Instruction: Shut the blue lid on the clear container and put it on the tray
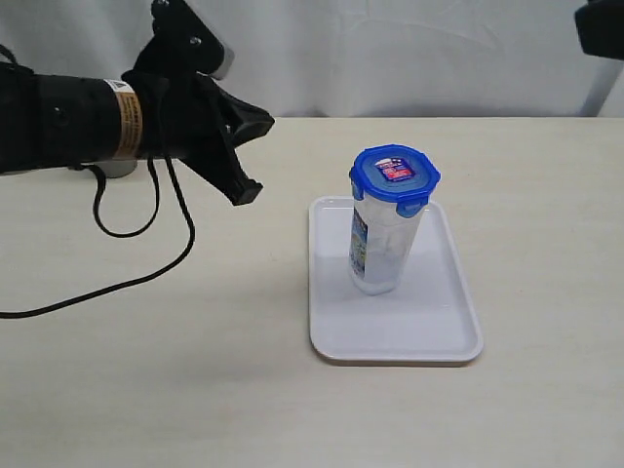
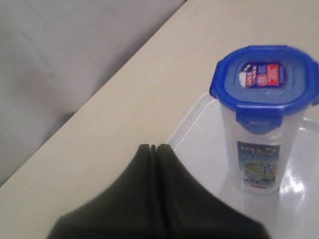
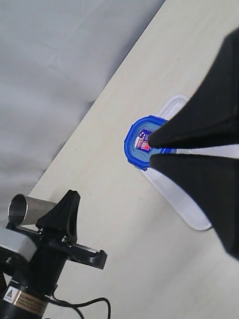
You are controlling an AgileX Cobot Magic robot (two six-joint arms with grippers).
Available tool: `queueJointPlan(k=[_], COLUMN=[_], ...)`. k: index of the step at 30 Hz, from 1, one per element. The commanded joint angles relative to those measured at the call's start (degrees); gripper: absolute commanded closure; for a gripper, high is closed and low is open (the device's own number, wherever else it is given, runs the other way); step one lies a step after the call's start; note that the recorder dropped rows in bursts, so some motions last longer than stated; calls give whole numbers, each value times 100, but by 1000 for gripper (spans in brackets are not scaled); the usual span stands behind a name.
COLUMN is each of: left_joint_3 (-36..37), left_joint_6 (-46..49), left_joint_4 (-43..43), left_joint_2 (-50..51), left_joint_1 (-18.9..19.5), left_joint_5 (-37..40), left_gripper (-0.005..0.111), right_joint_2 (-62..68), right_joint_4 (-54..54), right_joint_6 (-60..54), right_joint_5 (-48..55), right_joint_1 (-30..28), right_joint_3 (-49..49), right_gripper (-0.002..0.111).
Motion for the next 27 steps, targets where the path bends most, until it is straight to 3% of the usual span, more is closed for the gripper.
queueJointPlan(k=[1, 3, 10, 22, 27], left_joint_3=[212, 340, 950, 2179, 2645], left_joint_6=[-1045, -1619, -1809, -2065, -2065], left_joint_4=[-210, -210, -240, -240, -240], left_joint_2=[-706, -1118, -2934, -6938, -8046], left_joint_1=[19, 19, 19, 19, 19], left_joint_5=[592, 963, 1217, 2332, 2717], left_gripper=[107, 107, 107, 107, 107], right_joint_2=[-583, -904, -2037, -3938, -4525], right_joint_4=[44, 44, 52, 90, 105], right_joint_6=[40, 40, 123, 294, 294], right_joint_5=[-224, -301, -630, -1162, -1318], right_joint_1=[10, 10, 10, 10, 10], right_joint_3=[372, 504, 892, 1526, 1702], right_gripper=[104, 104, 104, 104, 104])
